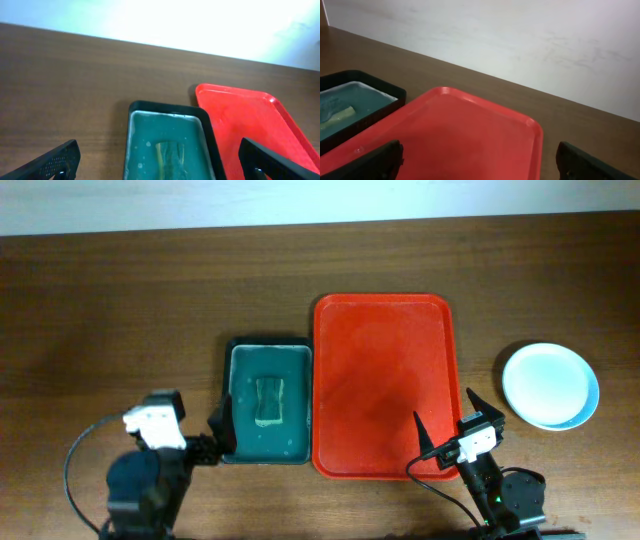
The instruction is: Clean dirty plates on tray and stack at the side
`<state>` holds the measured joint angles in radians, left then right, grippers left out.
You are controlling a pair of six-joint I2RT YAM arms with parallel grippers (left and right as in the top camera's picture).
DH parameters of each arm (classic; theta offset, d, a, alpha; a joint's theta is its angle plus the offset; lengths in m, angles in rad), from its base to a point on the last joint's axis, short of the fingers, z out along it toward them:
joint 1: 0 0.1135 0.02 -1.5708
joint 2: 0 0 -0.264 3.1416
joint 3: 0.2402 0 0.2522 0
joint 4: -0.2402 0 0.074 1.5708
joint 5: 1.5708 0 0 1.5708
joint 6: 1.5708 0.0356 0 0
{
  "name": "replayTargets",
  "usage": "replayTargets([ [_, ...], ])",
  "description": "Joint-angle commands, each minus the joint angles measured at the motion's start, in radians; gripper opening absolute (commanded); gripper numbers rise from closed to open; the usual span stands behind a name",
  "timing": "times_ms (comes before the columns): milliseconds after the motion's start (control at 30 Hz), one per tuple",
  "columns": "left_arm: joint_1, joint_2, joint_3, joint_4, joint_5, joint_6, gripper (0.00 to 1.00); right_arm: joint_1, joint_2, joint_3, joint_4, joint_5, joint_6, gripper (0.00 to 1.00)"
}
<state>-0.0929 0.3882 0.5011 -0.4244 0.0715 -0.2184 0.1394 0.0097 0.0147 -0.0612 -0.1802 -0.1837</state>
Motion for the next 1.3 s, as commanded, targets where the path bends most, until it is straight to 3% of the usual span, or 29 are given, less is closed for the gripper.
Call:
replayTargets([
  [0, 0.027, -0.174, -0.104, 0.042, 0.012, 0.056, 0.99, -0.004, -0.006, -0.009, -0.001, 0.009, 0.0, 0.98],
  [200, 0.045, -0.389, -0.253, 0.172, 0.056, 0.056, 1.0, -0.004, -0.006, -0.009, -0.001, 0.009, 0.0, 0.98],
  [533, 0.046, -0.383, -0.492, 0.365, 0.063, 0.056, 0.99, -0.004, -0.006, -0.009, -0.001, 0.009, 0.001, 0.98],
  [1267, 0.045, -0.381, -0.492, 0.356, 0.044, 0.056, 1.0, -0.004, -0.006, -0.009, -0.001, 0.009, 0.0, 0.98],
])
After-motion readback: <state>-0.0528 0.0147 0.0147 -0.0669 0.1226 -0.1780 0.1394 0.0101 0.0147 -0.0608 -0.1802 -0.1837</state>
